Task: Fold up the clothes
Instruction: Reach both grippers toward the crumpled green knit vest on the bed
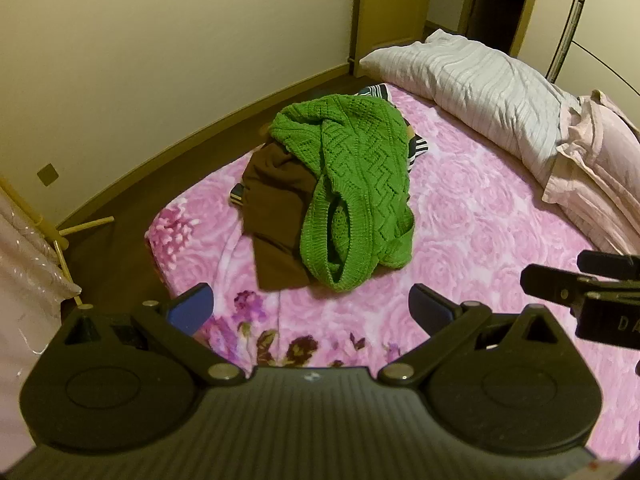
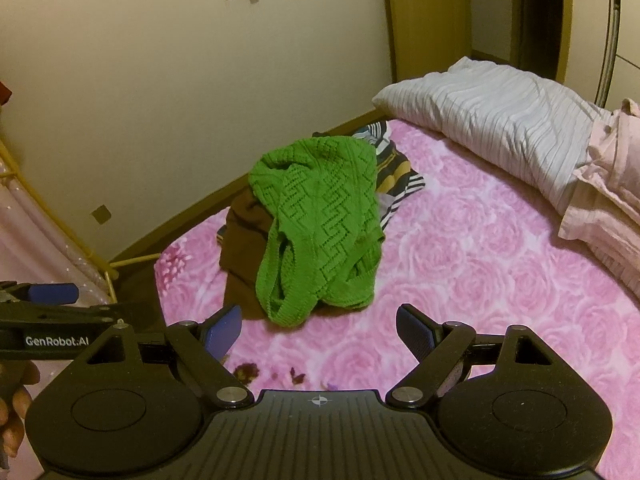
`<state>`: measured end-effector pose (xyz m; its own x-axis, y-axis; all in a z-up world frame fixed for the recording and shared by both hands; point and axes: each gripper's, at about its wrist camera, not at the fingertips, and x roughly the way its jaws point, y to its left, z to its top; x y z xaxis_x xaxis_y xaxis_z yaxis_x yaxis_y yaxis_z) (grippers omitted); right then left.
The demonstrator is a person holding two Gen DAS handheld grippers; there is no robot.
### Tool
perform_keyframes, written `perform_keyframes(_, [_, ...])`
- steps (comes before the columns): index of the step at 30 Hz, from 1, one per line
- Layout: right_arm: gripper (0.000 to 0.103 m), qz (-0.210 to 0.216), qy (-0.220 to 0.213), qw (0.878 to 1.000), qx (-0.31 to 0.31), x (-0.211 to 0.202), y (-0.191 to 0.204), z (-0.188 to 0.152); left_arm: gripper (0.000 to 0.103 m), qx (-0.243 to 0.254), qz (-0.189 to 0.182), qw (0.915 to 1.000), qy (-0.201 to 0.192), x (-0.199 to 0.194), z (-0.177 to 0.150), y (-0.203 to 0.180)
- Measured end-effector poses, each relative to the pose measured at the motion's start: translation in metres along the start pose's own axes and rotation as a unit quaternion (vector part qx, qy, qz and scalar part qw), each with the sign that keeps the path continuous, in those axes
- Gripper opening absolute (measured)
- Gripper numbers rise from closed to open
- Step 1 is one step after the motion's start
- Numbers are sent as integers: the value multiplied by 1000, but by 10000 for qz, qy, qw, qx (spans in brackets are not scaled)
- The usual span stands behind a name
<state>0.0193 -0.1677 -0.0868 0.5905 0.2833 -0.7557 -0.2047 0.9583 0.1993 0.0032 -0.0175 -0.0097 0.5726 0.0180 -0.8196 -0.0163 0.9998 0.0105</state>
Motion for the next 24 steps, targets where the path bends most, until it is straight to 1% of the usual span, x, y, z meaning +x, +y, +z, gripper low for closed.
perform_keyframes(8, [82,228,110,9997,7,13,-24,3,102,-139,201,9997,54,4,7,-9])
perform_keyframes(12, [82,313,144,9994,-29,20,-32,5,102,-262,209,9994,116,8,9,-8])
perform_keyframes(15, [82,295,196,9994,-15,26,-37,6,102,-245,215,9994,154,14,9,-7])
perform_keyframes(18, [82,263,196,9995,14,33,-43,9,102,-32,187,9997,152,25,13,-8])
perform_keyframes(22, [82,119,159,9998,-2,47,-50,19,102,495,217,9985,-4,47,26,-11])
perform_keyframes(24, [82,37,120,9999,-14,57,-53,26,102,680,135,9976,-25,63,36,-9])
